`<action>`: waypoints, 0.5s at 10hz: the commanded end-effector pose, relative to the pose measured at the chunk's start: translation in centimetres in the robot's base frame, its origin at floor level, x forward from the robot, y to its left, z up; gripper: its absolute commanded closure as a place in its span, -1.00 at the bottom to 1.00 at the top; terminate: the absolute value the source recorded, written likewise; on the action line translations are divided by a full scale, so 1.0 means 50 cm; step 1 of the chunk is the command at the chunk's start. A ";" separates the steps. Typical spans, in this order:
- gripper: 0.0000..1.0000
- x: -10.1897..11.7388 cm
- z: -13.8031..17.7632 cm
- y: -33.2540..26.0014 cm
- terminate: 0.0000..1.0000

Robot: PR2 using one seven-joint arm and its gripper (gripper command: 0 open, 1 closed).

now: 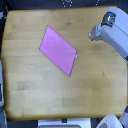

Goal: Folding a cloth

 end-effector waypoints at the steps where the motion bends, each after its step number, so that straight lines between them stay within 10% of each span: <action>1: -1.00 -0.001 0.000 0.003 -1.00; 5: -1.00 -0.064 -0.048 0.134 -1.00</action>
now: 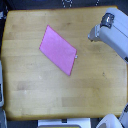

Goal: Folding a cloth

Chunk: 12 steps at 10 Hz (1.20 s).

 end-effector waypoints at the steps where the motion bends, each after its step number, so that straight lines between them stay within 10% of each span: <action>1: -1.00 -0.075 -0.077 0.174 -1.00; 12: -1.00 -0.139 -0.267 0.344 -1.00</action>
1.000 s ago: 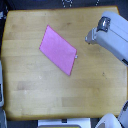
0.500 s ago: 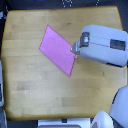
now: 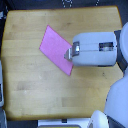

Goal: Folding a cloth

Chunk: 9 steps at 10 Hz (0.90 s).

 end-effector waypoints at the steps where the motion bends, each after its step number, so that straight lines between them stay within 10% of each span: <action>1: -1.00 -0.015 -0.107 0.010 -1.00; 9: -1.00 -0.009 -0.177 0.021 -1.00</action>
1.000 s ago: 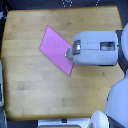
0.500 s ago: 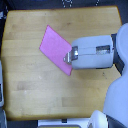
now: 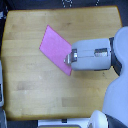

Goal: Folding a cloth

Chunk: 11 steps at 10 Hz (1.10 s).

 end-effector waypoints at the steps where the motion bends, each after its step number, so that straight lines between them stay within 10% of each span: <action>1: 1.00 0.017 -0.027 0.012 -1.00; 11: 1.00 0.016 0.006 0.013 -1.00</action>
